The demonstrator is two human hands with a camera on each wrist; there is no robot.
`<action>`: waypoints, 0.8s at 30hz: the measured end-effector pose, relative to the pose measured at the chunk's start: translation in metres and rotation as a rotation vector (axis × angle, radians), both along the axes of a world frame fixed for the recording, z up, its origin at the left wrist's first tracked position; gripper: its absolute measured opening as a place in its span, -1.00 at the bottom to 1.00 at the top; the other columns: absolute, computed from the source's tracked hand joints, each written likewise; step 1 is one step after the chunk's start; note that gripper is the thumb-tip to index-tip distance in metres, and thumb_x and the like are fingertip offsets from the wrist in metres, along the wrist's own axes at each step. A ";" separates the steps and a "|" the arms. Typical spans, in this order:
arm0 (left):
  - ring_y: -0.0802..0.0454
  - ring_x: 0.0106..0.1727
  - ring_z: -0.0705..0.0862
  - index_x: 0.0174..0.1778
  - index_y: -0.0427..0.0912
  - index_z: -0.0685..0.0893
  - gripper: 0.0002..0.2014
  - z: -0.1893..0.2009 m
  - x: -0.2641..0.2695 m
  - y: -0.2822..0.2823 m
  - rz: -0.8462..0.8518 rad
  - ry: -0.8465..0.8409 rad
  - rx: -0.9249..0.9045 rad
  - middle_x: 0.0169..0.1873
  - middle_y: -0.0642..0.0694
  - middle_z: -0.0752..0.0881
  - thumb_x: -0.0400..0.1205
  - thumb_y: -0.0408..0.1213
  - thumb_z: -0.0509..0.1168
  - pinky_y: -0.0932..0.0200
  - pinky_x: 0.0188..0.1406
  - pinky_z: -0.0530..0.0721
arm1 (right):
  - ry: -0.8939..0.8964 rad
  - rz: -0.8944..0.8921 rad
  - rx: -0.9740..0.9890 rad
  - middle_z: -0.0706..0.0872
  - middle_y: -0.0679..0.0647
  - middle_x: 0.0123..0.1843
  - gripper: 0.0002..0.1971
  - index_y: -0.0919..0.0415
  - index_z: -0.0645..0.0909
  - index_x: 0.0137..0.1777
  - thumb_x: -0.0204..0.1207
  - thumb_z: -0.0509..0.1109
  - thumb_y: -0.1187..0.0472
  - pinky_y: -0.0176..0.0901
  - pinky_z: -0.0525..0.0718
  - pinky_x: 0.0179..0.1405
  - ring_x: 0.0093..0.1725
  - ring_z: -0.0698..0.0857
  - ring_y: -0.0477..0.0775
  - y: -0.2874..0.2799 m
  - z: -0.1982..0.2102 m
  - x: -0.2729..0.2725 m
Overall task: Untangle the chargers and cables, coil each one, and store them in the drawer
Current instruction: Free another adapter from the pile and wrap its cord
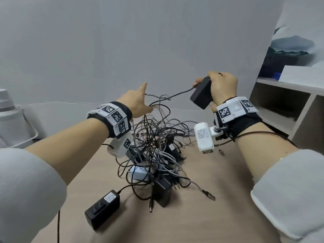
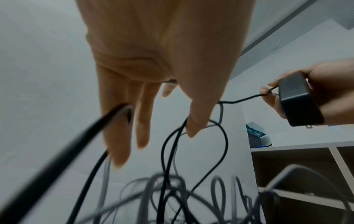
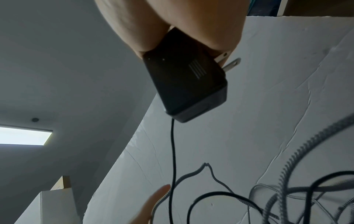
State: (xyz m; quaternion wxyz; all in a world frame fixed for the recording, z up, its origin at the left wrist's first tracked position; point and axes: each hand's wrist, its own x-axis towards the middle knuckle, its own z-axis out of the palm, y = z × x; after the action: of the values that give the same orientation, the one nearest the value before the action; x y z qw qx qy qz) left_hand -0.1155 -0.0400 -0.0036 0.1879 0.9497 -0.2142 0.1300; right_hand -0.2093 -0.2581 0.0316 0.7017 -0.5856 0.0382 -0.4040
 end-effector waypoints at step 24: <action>-0.25 0.18 0.76 0.26 -0.42 0.60 -0.72 0.082 -0.025 -0.028 -0.914 0.590 -0.970 0.00 -0.24 0.74 0.82 -0.25 0.18 -0.05 0.27 0.72 | 0.457 0.406 -0.524 0.66 0.20 -0.34 -0.64 0.38 0.67 0.16 0.55 0.56 0.10 -0.01 0.64 -0.30 -0.46 0.65 0.16 0.043 -0.029 0.012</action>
State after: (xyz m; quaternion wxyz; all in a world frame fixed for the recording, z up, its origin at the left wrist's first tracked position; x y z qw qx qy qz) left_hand -0.1410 -0.0684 0.0783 0.6731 0.5707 -0.4483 -0.1425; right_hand -0.1970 -0.2153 0.0023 0.5676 -0.8151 -0.0276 -0.1123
